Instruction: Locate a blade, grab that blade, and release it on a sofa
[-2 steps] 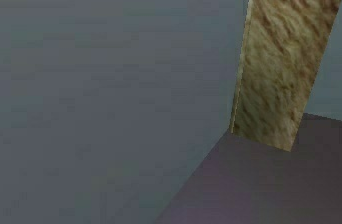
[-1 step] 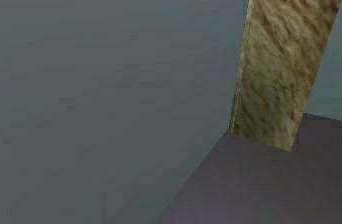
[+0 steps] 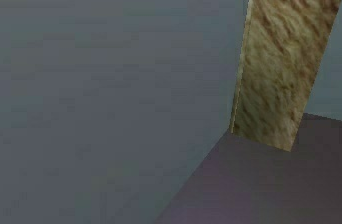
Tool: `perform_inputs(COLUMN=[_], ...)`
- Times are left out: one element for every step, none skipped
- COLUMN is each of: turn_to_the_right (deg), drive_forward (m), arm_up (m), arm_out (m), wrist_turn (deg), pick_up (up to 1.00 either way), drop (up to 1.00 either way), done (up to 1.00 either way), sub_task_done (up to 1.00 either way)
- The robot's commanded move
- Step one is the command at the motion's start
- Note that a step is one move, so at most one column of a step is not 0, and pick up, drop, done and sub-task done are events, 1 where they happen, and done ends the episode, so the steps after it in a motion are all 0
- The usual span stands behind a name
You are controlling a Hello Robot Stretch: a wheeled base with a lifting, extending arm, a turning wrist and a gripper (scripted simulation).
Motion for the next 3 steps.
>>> perform_inputs(turn_to_the_right=[45.0,45.0,30.0], drive_forward=[0.0,0.0,0.0], arm_up=[0.0,0.0,0.0], arm_out=[0.0,0.0,0.0], wrist_turn=[0.0,0.0,0.0], pick_up=[0.0,0.0,0.0], drop=[0.0,0.0,0.0], done=[0.0,0.0,0.0], sub_task_done=[0.0,0.0,0.0])
